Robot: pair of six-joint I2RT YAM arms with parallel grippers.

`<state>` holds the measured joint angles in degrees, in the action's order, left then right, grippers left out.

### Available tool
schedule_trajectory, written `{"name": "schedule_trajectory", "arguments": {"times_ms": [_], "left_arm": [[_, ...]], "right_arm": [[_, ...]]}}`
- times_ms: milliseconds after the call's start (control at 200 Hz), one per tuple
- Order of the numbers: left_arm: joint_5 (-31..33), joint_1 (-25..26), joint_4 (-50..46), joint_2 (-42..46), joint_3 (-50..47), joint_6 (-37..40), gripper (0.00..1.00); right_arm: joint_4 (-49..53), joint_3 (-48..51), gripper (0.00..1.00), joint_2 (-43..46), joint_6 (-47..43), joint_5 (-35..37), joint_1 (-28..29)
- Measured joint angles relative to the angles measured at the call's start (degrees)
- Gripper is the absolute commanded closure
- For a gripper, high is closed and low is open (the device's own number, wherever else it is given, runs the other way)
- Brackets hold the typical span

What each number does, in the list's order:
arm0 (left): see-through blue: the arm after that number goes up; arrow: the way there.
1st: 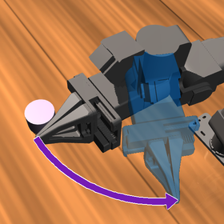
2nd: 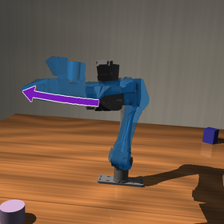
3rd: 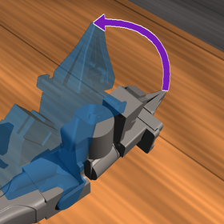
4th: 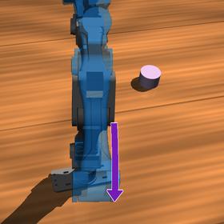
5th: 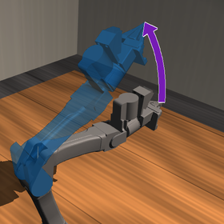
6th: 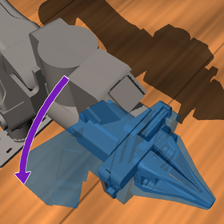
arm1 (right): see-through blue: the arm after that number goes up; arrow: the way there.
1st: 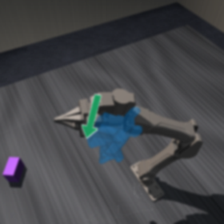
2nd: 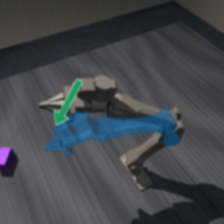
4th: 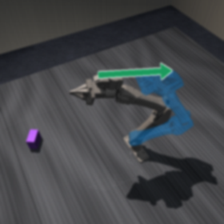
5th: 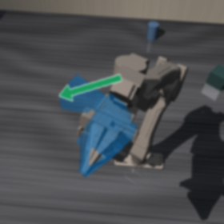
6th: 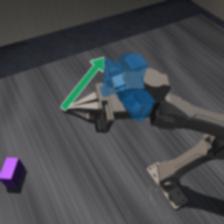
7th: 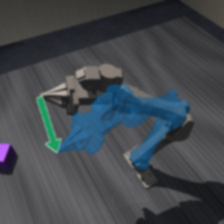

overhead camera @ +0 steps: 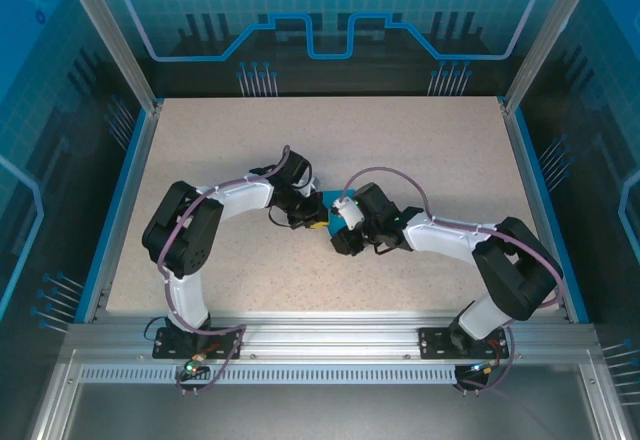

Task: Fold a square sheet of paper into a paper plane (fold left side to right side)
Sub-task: Third fold the triangle at the center of the table.

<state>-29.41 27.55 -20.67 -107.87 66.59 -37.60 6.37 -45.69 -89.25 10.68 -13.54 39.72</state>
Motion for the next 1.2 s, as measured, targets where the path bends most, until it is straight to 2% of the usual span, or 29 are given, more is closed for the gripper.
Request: {"name": "schedule_trajectory", "arguments": {"times_ms": [55,155,235,325,500,610,980,1200], "left_arm": [[0.02,0.0,-0.02,0.0,0.0,0.02,0.82],[0.17,-0.33,-0.52,0.28,0.0,0.24,0.61],[0.44,-1.25,-1.77,1.57,0.0,1.53,0.55],[1.11,-3.13,-2.73,4.0,0.07,2.54,0.58],[1.03,-5.09,-5.03,4.39,4.33,5.92,0.71],[-0.13,-4.42,-5.92,-0.11,10.21,8.17,0.75],[-2.05,-0.17,-11.8,-17.88,26.43,14.53,0.78],[-2.23,0.37,-13.94,-22.91,29.46,17.05,0.81]], "right_arm": [[0.02,-0.09,1.0,-0.02,0.37,0.17,0.0],[0.24,-0.09,1.0,-0.02,0.15,0.04,-0.02],[0.24,-0.09,1.0,-0.02,0.0,-0.31,-0.02],[0.22,-0.09,1.0,-0.02,0.0,-0.92,-0.2],[0.09,-0.09,1.0,-0.44,0.22,-2.6,-0.68],[0.0,-0.09,1.0,-1.6,0.55,-3.48,-1.05],[-0.02,-0.09,1.0,-2.38,1.33,-4.11,-1.33],[0.0,-0.09,1.0,-2.54,1.79,-4.59,-1.7]]}}
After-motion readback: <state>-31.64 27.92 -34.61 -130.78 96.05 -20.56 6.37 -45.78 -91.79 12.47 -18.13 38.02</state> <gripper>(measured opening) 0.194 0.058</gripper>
